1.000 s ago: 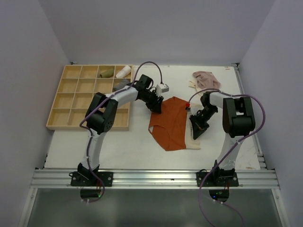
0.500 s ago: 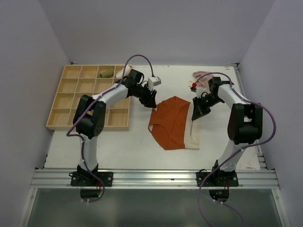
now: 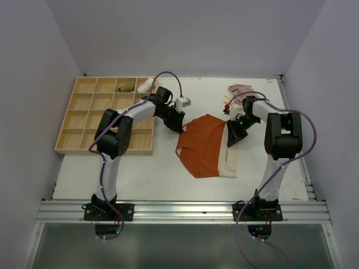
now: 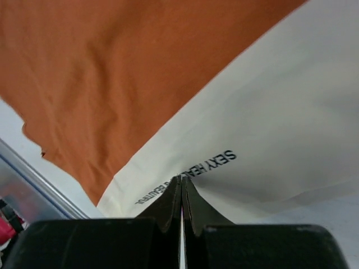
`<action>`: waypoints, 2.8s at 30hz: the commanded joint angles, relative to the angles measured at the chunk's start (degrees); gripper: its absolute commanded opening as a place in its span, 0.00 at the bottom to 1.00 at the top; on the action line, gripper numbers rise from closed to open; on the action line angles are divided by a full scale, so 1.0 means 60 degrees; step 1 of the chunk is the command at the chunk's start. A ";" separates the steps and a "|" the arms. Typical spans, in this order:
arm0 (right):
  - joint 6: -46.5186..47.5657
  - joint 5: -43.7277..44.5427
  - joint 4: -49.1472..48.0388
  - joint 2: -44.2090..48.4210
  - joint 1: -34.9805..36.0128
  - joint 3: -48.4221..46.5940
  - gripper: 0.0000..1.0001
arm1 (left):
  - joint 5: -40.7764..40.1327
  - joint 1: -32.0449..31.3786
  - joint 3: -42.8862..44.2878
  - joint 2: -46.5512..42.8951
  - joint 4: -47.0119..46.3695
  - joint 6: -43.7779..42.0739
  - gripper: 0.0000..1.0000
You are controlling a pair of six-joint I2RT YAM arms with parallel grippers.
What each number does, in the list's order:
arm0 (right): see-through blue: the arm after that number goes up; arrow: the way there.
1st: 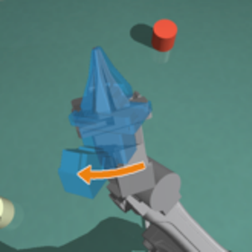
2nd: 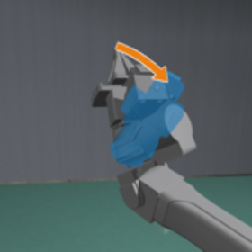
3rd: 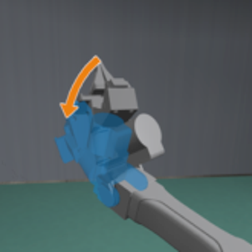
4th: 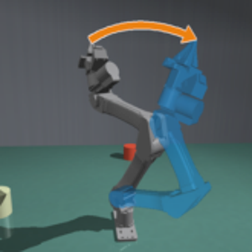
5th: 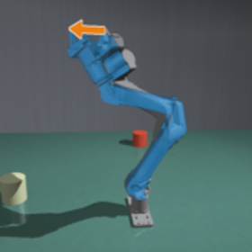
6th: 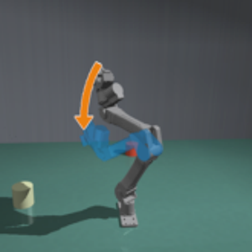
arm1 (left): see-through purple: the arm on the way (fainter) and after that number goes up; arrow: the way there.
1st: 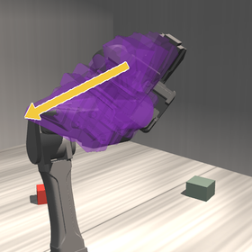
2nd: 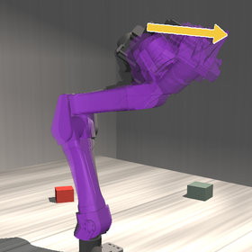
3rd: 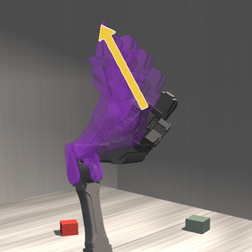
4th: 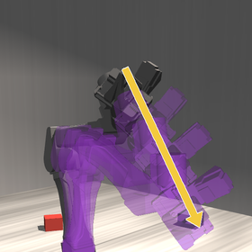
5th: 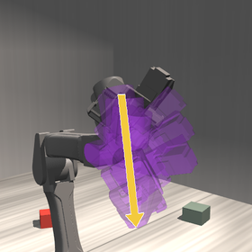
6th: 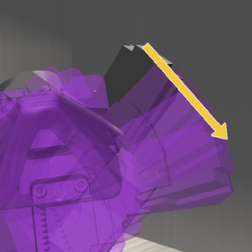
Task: Roll the underwear
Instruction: Flatten the underwear, then fold the underwear
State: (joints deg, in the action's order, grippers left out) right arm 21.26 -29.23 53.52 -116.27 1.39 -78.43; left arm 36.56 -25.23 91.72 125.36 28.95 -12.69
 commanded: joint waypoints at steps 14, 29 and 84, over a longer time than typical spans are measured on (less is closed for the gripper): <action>0.1496 0.0170 0.0294 -0.0715 -0.0202 -0.4577 0.31 | -0.0380 -0.0160 0.3873 0.1299 0.0025 -0.0935 0.51; 0.2946 0.0257 0.1143 -0.3238 0.0545 -0.7098 0.35 | -0.0277 -0.0160 0.2015 0.0436 -0.0050 -0.0844 0.51; 0.4661 0.0390 0.3371 -0.3371 -0.0202 -0.6542 0.03 | -0.0028 -0.1112 0.4869 0.3452 -0.1192 -0.0229 0.13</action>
State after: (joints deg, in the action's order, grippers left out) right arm 48.16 -25.45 72.27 -137.45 -0.01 -116.88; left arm 37.39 -32.16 119.48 144.81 22.28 -13.96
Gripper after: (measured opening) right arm 0.045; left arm 0.172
